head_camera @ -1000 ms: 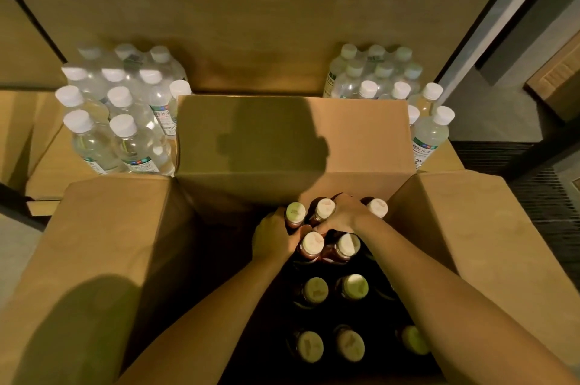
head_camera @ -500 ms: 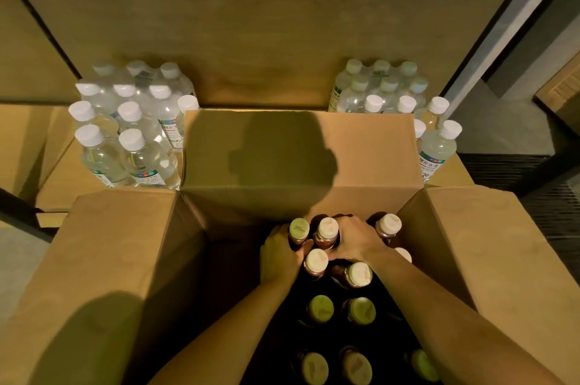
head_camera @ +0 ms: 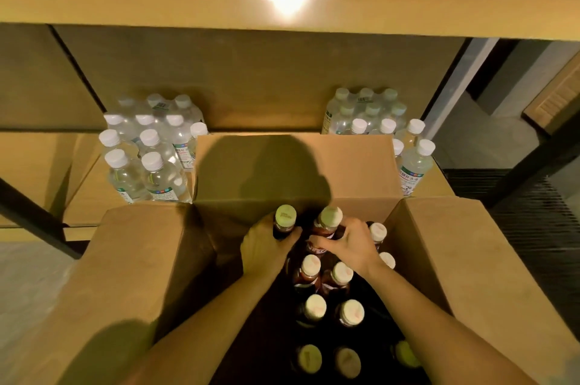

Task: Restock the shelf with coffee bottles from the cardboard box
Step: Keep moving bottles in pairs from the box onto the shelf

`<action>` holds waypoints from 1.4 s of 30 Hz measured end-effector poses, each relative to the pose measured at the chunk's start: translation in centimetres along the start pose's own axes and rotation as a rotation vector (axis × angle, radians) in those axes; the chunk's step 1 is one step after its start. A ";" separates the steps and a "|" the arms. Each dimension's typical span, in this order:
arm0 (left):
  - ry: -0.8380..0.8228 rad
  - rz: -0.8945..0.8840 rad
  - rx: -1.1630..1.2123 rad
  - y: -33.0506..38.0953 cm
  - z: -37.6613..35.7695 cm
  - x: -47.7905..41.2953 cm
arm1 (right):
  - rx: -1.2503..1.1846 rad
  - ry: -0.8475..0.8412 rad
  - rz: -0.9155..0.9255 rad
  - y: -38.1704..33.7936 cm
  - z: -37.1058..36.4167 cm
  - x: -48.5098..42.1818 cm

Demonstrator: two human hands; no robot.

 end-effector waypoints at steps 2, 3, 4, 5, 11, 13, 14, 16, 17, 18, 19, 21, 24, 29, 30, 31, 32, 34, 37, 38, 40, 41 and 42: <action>0.021 -0.058 0.037 1.7 2.1 0.1 | -0.072 0.038 0.034 -2.5 1.6 0.6; 0.026 -0.078 0.066 2.5 3.2 0.2 | -0.102 0.054 0.050 -3.7 2.4 0.7; 0.026 -0.089 0.096 3.4 4.3 0.3 | -0.116 0.070 0.064 -4.9 3.3 0.9; 0.036 -0.113 0.122 4.3 5.4 0.4 | -0.128 0.081 0.092 -6.2 4.2 1.0; 0.083 -0.198 0.153 11.5 12.6 2.0 | -0.144 0.184 0.244 -15.1 9.8 3.0; 0.120 -0.296 0.148 14.2 14.9 2.5 | -0.094 0.245 0.291 -18.0 11.6 3.8; 0.133 -0.343 0.170 15.4 15.9 2.7 | -0.078 0.267 0.310 -19.3 12.3 4.2; 0.095 -0.345 0.200 17.8 17.8 3.3 | -0.077 0.305 0.371 -21.9 13.6 5.0; 0.077 -0.343 0.197 19.0 18.8 3.6 | -0.073 0.324 0.401 -23.4 14.2 5.6; 0.066 -0.357 0.200 20.2 19.6 3.8 | -0.065 0.345 0.426 -24.8 14.9 6.0; 0.062 -0.383 0.213 21.5 20.6 4.1 | -0.057 0.359 0.454 -26.1 15.5 6.4; 0.069 -0.423 0.224 24.1 22.4 4.5 | -0.057 0.367 0.497 -28.6 16.8 7.0; 0.078 -0.443 0.192 27.5 24.7 4.2 | -0.053 0.370 0.545 -32.2 19.1 7.3; 0.110 -0.490 0.165 31.9 27.9 2.5 | 0.009 0.487 0.584 -36.8 22.5 5.9; 0.120 -0.483 0.167 32.5 28.4 1.9 | 0.026 0.509 0.576 -37.3 23.0 5.3; 0.120 -0.475 0.175 33.0 28.8 1.3 | 0.032 0.522 0.564 -37.8 23.4 4.6; 0.115 -0.468 0.183 33.4 29.1 0.6 | 0.029 0.529 0.553 -38.1 23.7 3.8; 0.102 -0.455 0.186 33.9 29.4 -0.8 | 0.031 0.540 0.531 -38.5 24.2 2.1; 0.081 -0.430 0.180 34.0 29.5 -2.6 | 0.047 0.539 0.501 -38.7 24.5 -0.1; 0.070 -0.423 0.180 33.8 29.5 -3.1 | 0.048 0.535 0.488 -38.5 24.6 -0.8; 0.045 -0.406 0.181 33.5 29.4 -4.1 | 0.048 0.524 0.458 -38.1 24.6 -1.8; 0.039 -0.398 0.180 33.3 29.4 -4.6 | 0.051 0.515 0.445 -37.8 24.6 -2.2; 0.037 -0.393 0.175 33.2 29.3 -5.0 | 0.059 0.507 0.438 -37.6 24.6 -2.5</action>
Point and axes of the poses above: each hand's wrist, its own x-axis away from the middle knuckle, its own z-axis out of the back of the hand, y = z × x, the point moved 6 cm from there along -x, towards the middle knuckle, and after that the axes turned 10 degrees about -y, right-handed, at the moved point
